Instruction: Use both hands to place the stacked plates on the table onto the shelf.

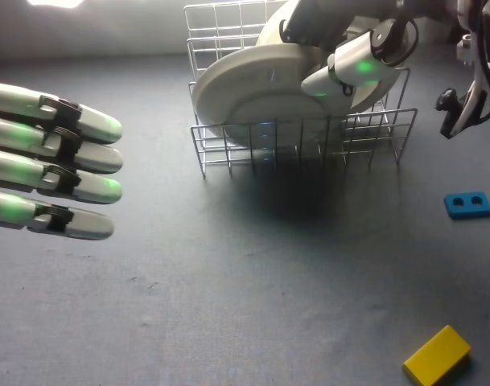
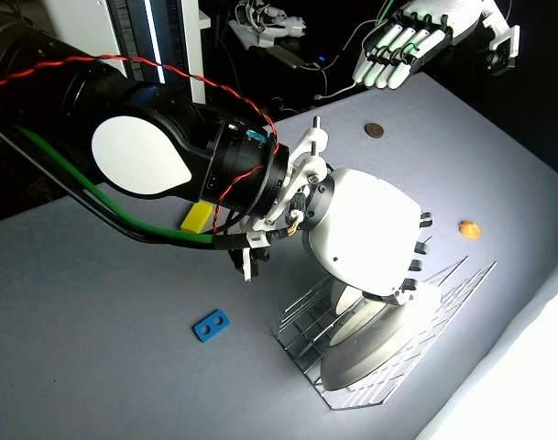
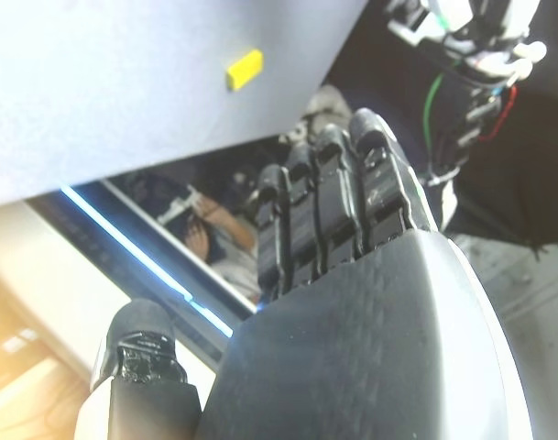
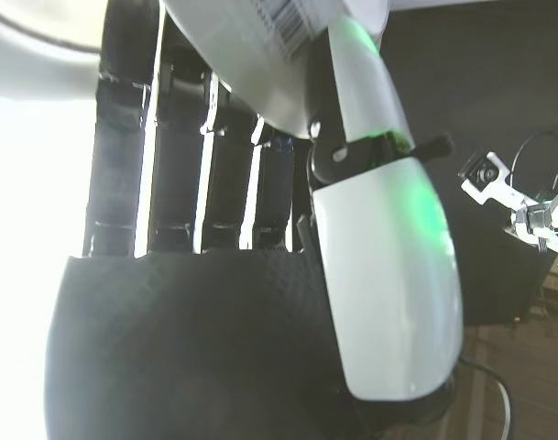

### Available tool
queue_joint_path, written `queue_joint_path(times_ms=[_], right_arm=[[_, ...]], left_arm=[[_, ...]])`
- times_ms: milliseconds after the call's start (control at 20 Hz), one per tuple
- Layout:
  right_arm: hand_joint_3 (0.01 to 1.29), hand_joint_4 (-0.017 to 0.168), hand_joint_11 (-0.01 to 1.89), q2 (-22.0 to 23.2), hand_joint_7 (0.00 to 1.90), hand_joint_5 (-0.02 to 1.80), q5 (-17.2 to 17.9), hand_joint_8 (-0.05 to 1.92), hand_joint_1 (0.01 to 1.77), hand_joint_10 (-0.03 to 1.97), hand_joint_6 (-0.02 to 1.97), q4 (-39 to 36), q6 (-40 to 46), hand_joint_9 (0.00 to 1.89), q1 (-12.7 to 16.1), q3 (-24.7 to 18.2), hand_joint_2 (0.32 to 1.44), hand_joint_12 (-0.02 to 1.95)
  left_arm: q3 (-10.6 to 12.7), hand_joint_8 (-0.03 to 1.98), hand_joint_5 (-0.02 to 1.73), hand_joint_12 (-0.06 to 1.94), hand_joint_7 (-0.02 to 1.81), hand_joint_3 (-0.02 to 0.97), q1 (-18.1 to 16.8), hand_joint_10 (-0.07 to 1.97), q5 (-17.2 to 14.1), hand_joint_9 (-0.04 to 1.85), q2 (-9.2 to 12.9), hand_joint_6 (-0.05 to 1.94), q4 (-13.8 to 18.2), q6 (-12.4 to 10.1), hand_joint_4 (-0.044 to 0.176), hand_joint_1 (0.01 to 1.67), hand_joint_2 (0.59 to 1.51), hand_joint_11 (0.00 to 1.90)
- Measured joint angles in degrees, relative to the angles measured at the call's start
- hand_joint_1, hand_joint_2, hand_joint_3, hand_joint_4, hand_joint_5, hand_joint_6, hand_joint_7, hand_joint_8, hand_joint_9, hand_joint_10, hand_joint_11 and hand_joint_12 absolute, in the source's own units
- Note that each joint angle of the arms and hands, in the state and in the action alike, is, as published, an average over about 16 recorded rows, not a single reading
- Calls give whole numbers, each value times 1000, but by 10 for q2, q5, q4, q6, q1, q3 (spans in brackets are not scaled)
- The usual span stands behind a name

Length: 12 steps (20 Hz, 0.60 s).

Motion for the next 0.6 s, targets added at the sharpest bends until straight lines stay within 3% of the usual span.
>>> queue_joint_path(times_ms=[200, 600], right_arm=[[11, -11, 721, 1, 1094, 930, 5, 21, 1131, 9, 593, 0, -2, 1049, -4, -1, 1079, 921], [11, -10, 612, 11, 1017, 898, 13, 16, 1082, 8, 166, 0, -5, 953, 3, -14, 1068, 875]], left_arm=[[-11, 7, 266, 292, 223, 0, 2, 12, 1, 165, 0, 7, -5, 3, 8, 12, 1138, 17], [-35, 7, 256, 263, 207, 0, 0, 12, 2, 153, 1, 7, -15, 4, 8, 12, 1138, 17]])
